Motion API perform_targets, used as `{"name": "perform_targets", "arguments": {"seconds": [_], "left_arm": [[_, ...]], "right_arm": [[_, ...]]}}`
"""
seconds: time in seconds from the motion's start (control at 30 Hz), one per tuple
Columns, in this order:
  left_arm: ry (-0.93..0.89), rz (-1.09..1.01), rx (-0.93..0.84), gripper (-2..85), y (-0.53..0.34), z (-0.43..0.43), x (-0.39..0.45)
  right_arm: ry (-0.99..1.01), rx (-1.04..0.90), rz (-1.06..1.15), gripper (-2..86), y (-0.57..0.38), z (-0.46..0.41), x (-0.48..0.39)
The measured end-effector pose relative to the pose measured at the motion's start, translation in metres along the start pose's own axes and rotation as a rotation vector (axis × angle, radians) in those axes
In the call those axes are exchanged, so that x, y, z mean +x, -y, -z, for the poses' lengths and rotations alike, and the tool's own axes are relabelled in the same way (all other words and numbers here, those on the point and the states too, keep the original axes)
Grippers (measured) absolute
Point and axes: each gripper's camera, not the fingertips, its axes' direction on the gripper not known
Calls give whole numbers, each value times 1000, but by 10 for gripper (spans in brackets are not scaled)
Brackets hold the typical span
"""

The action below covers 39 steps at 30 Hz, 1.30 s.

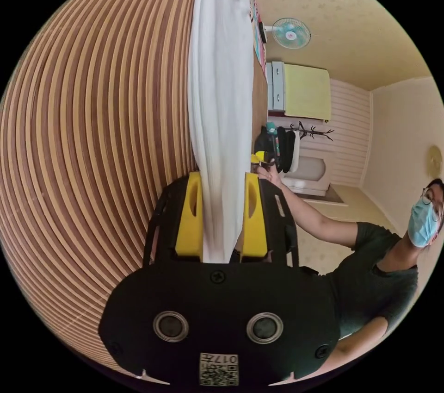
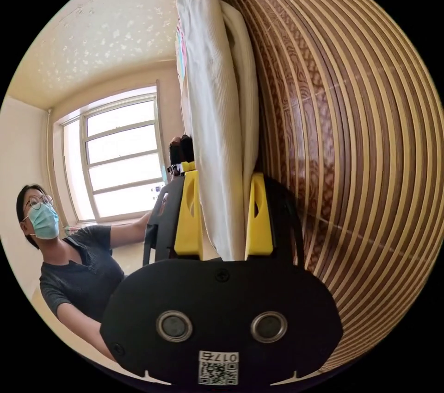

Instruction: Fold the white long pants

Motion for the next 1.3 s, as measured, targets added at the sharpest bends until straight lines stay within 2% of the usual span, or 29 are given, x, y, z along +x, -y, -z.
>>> {"name": "perform_targets", "arguments": {"seconds": [0.1, 0.2, 0.33, 0.43, 0.6, 0.77, 0.83, 0.9, 0.97, 1.13, 1.3], "left_arm": [[-19, -11, 29, 69, -19, -2, 2], [-137, -55, 92, 52, -49, 1, 12], [-236, -183, 130, 50, -95, 6, 65], [-242, -270, 138, 50, -131, 12, 123], [-216, -416, 232, 51, -191, 32, 230], [-162, -681, 347, 50, -248, 64, 373], [-173, -784, 380, 50, -266, 75, 417], [-199, -880, 400, 49, -283, 85, 455], [-219, -970, 413, 49, -299, 93, 502], [-211, -994, 451, 51, -306, 104, 562], [-137, -809, 449, 52, -240, 104, 546]], "right_arm": [[-13, -75, 31, 76, -7, -19, -7], [48, -33, 74, 47, -35, -14, -21], [150, 34, 167, 24, -89, -3, -58], [180, 75, 269, 16, -141, 7, -106], [140, 138, 491, 34, -232, 21, -228], [86, 183, 754, 55, -303, 37, -363], [-11, 216, 880, 43, -335, 39, -417], [-37, 251, 1054, 42, -377, 44, -481], [-32, 288, 1138, 45, -403, 48, -519], [-66, 344, 1242, 37, -444, 52, -599], [-147, 365, 1095, 30, -394, 48, -615]]}}
